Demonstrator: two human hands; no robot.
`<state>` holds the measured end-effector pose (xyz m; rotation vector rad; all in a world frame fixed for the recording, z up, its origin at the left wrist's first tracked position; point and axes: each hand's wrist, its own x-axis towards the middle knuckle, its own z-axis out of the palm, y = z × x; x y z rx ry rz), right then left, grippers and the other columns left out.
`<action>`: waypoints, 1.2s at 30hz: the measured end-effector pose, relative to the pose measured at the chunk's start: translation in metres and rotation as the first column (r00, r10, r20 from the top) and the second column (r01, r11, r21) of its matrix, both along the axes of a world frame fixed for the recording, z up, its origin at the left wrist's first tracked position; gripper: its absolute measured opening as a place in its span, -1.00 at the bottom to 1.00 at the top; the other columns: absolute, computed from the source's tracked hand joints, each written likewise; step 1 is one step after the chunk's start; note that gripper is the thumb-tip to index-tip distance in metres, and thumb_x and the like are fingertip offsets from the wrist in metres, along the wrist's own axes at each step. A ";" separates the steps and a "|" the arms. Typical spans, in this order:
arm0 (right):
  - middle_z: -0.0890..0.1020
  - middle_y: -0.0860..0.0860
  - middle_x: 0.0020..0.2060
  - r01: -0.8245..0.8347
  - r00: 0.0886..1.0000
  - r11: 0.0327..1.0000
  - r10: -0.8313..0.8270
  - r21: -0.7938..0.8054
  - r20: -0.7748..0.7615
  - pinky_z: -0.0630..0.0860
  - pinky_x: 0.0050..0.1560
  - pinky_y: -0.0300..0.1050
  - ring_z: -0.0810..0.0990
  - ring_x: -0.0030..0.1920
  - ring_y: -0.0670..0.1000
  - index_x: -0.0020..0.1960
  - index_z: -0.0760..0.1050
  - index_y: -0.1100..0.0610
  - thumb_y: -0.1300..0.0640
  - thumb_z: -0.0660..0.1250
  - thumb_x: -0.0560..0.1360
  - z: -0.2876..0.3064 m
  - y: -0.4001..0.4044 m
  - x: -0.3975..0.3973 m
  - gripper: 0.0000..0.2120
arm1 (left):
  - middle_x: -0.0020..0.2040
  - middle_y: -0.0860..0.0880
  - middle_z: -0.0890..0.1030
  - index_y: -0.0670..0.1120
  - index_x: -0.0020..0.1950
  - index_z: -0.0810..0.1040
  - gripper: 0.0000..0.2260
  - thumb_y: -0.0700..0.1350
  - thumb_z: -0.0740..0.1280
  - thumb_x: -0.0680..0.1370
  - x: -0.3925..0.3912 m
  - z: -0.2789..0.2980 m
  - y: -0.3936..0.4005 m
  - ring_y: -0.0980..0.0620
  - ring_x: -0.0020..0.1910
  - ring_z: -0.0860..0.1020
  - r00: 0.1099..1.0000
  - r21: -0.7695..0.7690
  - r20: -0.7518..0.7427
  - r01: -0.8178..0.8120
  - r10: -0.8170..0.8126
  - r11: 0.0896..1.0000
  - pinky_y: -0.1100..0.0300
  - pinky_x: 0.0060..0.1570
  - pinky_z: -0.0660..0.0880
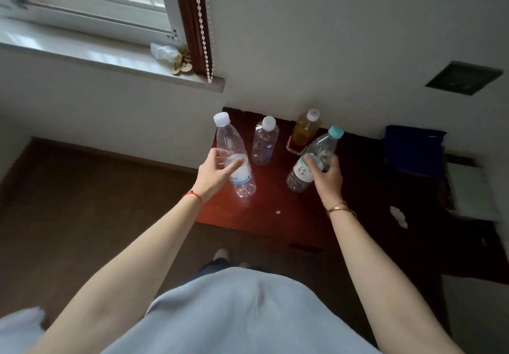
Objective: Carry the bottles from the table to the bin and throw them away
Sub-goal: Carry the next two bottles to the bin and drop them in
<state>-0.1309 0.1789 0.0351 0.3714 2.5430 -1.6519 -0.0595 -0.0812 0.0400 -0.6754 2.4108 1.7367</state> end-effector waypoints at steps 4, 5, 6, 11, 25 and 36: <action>0.62 -0.08 -0.07 -0.062 0.997 0.992 0.066 -0.114 0.038 0.52 -0.27 -0.36 0.64 -0.13 -0.13 0.10 0.47 0.01 -0.12 0.39 0.45 0.002 -0.004 0.043 -0.69 | 0.11 0.00 0.60 -0.01 0.17 0.49 -0.59 0.26 0.29 0.50 0.036 0.003 -0.018 0.05 0.09 0.55 0.993 0.036 0.011 -0.115 0.114 0.993 0.29 -0.09 0.40; 0.63 -0.05 -0.07 -0.086 0.993 0.988 0.096 -0.129 0.073 0.53 -0.26 -0.31 0.66 -0.14 -0.10 0.08 0.48 0.01 -0.13 0.38 0.46 -0.004 -0.006 0.056 -0.70 | 0.13 0.03 0.59 0.00 0.17 0.49 -0.58 0.27 0.26 0.50 0.049 0.000 -0.022 0.05 0.13 0.54 0.992 0.038 0.025 -0.125 0.124 0.991 0.26 -0.04 0.38; 0.64 -0.03 -0.08 -0.109 0.985 0.984 0.125 -0.140 0.115 0.53 -0.26 -0.28 0.66 -0.16 -0.09 0.08 0.50 0.03 -0.14 0.37 0.46 -0.011 -0.008 0.069 -0.69 | 0.13 0.04 0.58 0.00 0.18 0.49 -0.57 0.29 0.24 0.50 0.064 -0.005 -0.025 0.05 0.15 0.54 0.991 0.036 0.049 -0.130 0.128 0.991 0.25 -0.02 0.37; 0.68 0.07 -0.09 -0.299 0.866 0.942 0.335 -0.153 0.371 0.63 -0.17 -0.10 0.69 -0.15 0.01 0.09 0.52 0.06 -0.23 0.36 0.42 -0.050 -0.026 0.129 -0.58 | 0.14 -0.06 0.57 -0.07 0.22 0.46 -0.50 0.30 0.18 0.52 0.153 -0.037 -0.035 0.00 0.08 0.56 0.920 0.058 0.303 -0.279 0.250 0.958 0.26 -0.11 0.43; 0.61 0.04 0.04 -0.819 0.456 0.563 0.759 -0.114 0.465 0.57 0.10 -0.04 0.64 0.03 0.01 0.16 0.43 0.09 -0.22 0.30 0.47 -0.069 -0.202 0.140 -0.55 | -0.02 -0.17 0.64 -0.05 0.04 0.56 -0.62 0.25 0.24 0.53 0.362 -0.063 -0.091 -0.09 -0.11 0.63 0.422 0.214 0.477 -0.906 0.771 0.364 0.02 -0.02 0.58; 0.59 0.02 0.07 -0.955 0.203 0.278 0.866 -0.103 0.457 0.52 0.03 -0.10 0.61 0.04 0.01 0.20 0.40 0.07 -0.26 0.30 0.44 -0.067 -0.480 0.189 -0.50 | 0.02 -0.14 0.67 -0.02 0.00 0.58 -0.38 0.48 0.25 0.28 0.455 -0.054 -0.271 -0.14 0.00 0.66 0.121 0.104 0.486 -0.991 0.865 0.080 -0.09 0.15 0.57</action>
